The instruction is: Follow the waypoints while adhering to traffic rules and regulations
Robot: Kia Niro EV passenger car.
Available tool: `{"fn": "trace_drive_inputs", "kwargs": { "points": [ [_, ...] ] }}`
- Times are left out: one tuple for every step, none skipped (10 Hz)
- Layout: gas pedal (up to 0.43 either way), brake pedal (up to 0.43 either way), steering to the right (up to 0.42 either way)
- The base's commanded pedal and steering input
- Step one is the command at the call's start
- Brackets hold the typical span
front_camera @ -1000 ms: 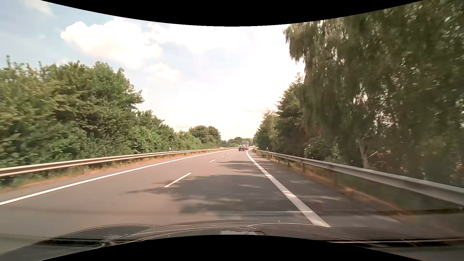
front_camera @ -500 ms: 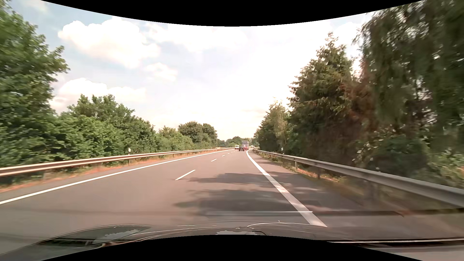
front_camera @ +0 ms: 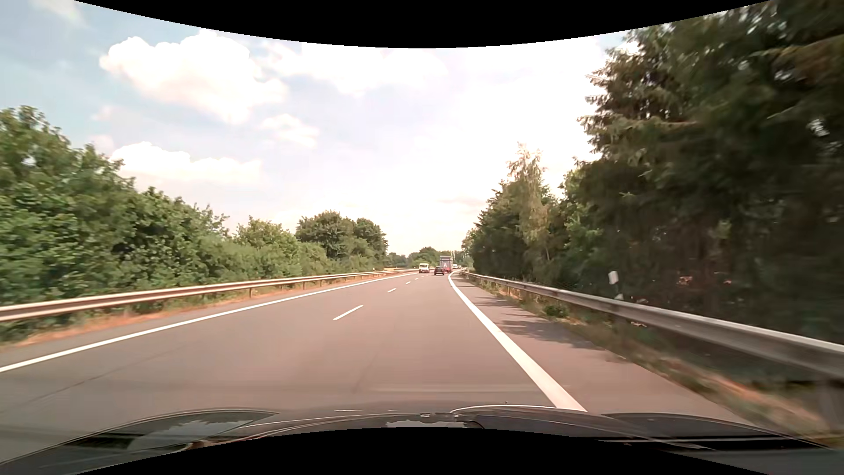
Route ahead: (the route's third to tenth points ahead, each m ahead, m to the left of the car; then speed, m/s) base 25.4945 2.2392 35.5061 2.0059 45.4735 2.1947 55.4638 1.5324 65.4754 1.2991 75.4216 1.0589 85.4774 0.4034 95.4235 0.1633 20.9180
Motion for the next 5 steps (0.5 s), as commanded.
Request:
{"fn": "trace_drive_inputs", "kwargs": {
  "points": [
    [0.177,0.000,0.002],
    [0.177,0.000,0.002],
    [0.177,0.000,0.002],
    [0.177,0.000,0.001],
    [0.177,0.000,0.002]
  ]
}}
